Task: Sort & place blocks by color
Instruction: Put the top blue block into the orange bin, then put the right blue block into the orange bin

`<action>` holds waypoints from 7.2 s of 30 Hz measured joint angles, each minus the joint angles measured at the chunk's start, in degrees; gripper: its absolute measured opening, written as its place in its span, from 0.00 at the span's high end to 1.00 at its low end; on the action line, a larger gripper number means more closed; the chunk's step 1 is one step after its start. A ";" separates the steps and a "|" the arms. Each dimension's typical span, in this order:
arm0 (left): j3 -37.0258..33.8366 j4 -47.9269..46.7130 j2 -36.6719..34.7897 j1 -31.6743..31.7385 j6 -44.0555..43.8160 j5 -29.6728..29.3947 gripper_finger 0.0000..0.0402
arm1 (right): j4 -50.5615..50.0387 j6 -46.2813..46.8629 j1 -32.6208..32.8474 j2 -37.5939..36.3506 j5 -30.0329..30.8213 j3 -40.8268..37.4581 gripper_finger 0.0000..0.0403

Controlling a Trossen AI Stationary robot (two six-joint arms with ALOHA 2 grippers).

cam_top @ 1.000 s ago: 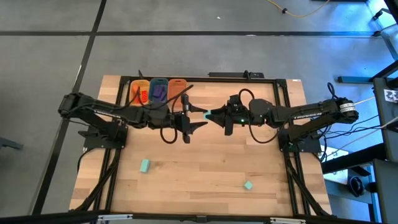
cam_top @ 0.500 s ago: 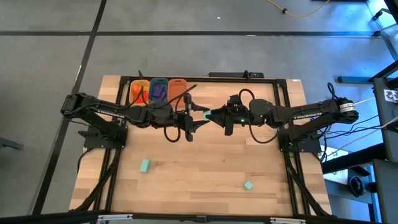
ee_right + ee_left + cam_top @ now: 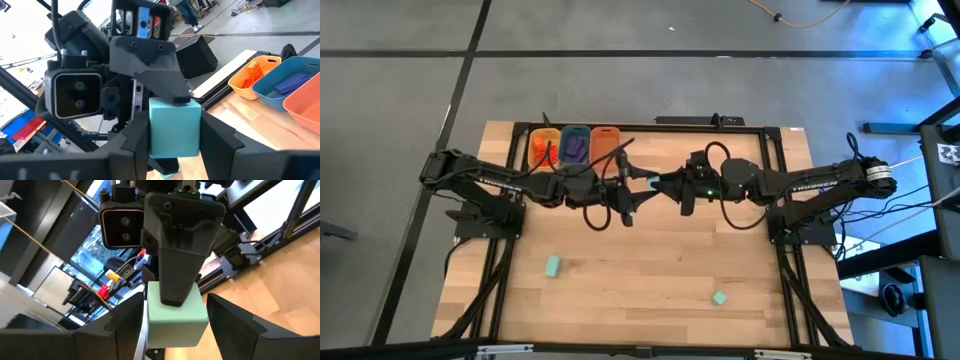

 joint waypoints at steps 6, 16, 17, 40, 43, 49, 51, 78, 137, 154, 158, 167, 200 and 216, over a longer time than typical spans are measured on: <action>-0.02 0.18 0.00 0.00 0.12 -0.52 0.59 | 0.00 -0.13 0.00 0.00 0.04 0.00 0.67; -0.04 0.18 0.00 0.02 0.67 -0.85 0.69 | 0.06 0.21 0.00 -0.04 0.32 0.00 0.67; -0.04 0.18 0.00 0.02 0.62 -0.83 0.69 | 0.06 0.28 0.00 -0.04 0.30 0.00 0.67; -0.04 0.18 0.00 0.00 -0.36 -0.09 0.69 | -0.35 -0.21 -1.54 -0.32 -0.47 0.00 0.26; -0.04 -0.03 -0.19 0.00 -2.16 -0.33 0.69 | -1.32 -0.27 -2.51 -1.45 -2.45 0.00 0.26; -0.11 -4.12 -2.60 0.07 -6.70 -0.50 0.69 | -8.11 -2.95 -4.21 -5.92 -5.01 0.02 0.26; -0.12 -7.21 -3.99 0.15 -8.04 -0.89 0.69 | -10.59 -4.21 -4.71 -7.85 -4.99 0.02 0.26; -23.43 -8.85 -39.36 4.81 -49.06 14.30 0.69 | -29.90 -18.57 -4.98 -21.24 -3.27 0.00 0.25; 28.13 -68.99 33.19 53.17 -46.64 31.05 0.69 | -27.64 -34.45 -4.98 -20.21 -9.45 0.00 0.29; 28.16 -67.89 37.45 48.92 -41.88 18.99 0.69 | -27.55 -34.62 -4.98 -18.69 -9.43 -0.04 0.29; 28.13 -68.08 38.52 48.83 -41.91 18.33 0.69 | -27.54 -34.62 -4.98 -18.69 -9.43 -0.04 0.29; 28.13 -68.10 38.73 48.52 -41.83 17.14 0.64 | -27.51 -34.62 -4.98 -18.69 -9.43 -0.04 0.29; 39.75 -65.35 19.35 44.14 -44.91 30.70 0.38 | -27.38 -34.88 -4.96 -18.73 -9.45 -0.04 0.29; -9.69 -17.14 -23.88 10.44 -53.00 14.91 0.38 | -22.06 -33.00 -4.96 -18.75 -9.51 0.00 0.29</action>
